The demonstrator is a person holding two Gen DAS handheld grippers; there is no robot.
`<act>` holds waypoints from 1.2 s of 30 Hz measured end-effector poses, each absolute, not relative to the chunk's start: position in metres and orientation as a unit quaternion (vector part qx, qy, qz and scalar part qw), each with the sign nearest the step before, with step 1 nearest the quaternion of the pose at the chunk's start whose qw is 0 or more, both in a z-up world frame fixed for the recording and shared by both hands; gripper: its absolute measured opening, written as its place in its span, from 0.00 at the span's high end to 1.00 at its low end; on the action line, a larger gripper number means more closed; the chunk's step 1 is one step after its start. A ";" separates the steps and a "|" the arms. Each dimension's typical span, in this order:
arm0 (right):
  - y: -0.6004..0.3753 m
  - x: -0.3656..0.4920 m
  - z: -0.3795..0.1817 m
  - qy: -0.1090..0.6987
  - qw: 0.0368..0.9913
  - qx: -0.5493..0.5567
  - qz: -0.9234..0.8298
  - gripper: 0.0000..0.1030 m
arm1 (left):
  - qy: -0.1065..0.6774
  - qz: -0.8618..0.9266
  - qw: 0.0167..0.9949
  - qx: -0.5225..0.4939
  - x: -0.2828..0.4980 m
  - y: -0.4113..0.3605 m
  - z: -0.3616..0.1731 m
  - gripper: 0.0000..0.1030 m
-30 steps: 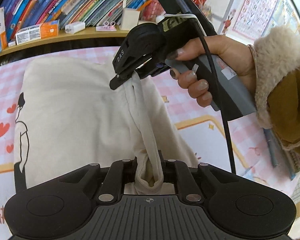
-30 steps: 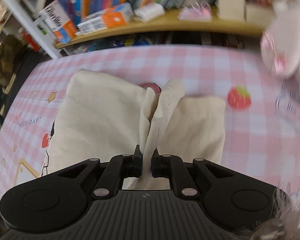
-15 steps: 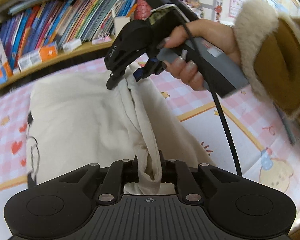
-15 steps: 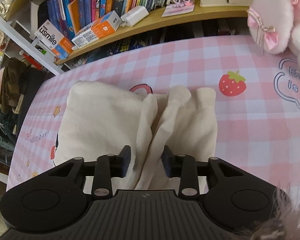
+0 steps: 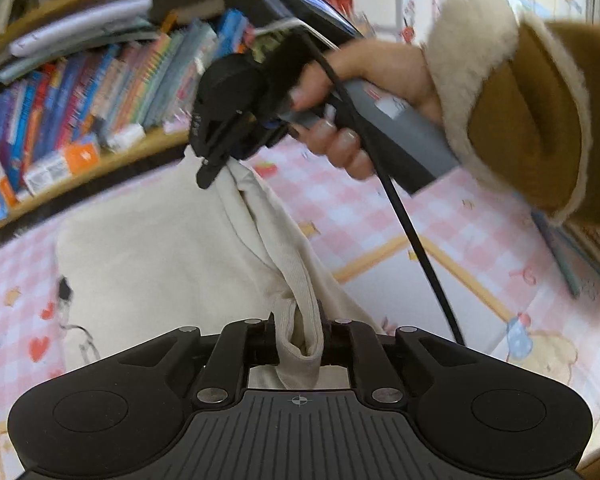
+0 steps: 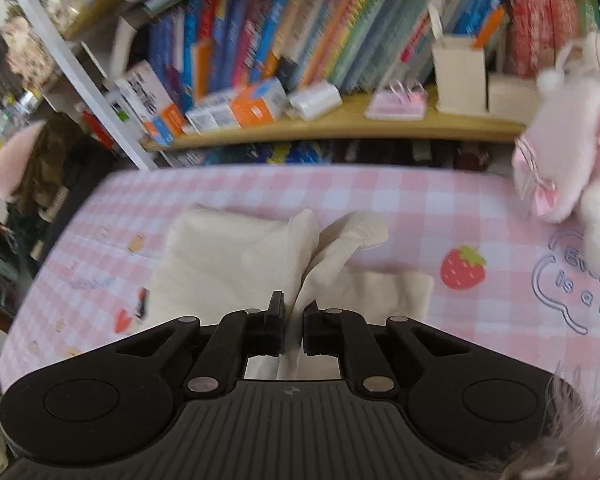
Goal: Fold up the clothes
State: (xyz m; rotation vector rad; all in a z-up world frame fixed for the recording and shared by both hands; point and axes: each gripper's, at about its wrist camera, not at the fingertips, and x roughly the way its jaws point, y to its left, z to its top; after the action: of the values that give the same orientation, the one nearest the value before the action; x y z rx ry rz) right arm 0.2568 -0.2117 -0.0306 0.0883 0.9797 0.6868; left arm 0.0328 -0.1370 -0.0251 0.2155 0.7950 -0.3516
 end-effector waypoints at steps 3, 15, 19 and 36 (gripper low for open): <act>-0.212 0.260 -0.051 0.489 0.817 0.040 0.303 0.92 | 0.406 -0.176 0.891 0.103 0.037 -0.140 -0.037 0.85; -0.242 0.224 -0.043 0.485 0.837 0.049 0.249 0.71 | 0.388 -0.311 0.866 -0.054 0.015 -0.109 -0.017 0.57; -0.263 0.182 -0.024 0.467 0.849 0.034 0.244 0.67 | 0.371 -0.251 0.890 -0.087 0.003 -0.071 -0.017 0.57; -0.266 0.044 -0.038 0.515 0.817 -0.002 0.259 0.82 | 0.432 -0.035 0.897 -0.092 -0.010 0.021 -0.065 0.56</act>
State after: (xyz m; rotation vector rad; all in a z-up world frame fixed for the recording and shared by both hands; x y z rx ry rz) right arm 0.0440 -0.2663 -0.0379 -0.0041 1.0990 0.5531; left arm -0.0100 0.0207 -0.0653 -0.1902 0.8943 -0.0718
